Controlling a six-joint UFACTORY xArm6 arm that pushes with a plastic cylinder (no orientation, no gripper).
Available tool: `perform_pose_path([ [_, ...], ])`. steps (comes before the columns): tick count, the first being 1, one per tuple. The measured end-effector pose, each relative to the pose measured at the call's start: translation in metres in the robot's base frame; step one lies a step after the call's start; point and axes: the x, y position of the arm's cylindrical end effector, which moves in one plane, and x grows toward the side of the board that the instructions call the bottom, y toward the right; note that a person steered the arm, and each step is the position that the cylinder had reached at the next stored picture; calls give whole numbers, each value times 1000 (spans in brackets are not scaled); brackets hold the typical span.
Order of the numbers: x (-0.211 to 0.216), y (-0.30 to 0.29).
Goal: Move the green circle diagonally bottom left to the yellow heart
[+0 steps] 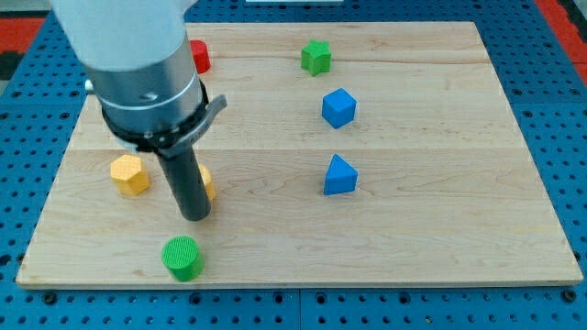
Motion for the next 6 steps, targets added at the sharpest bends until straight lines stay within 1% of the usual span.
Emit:
perform_pose_path([
  [2,-64,-8],
  [4,-145,3],
  [5,-147,52],
  [6,-157,51],
])
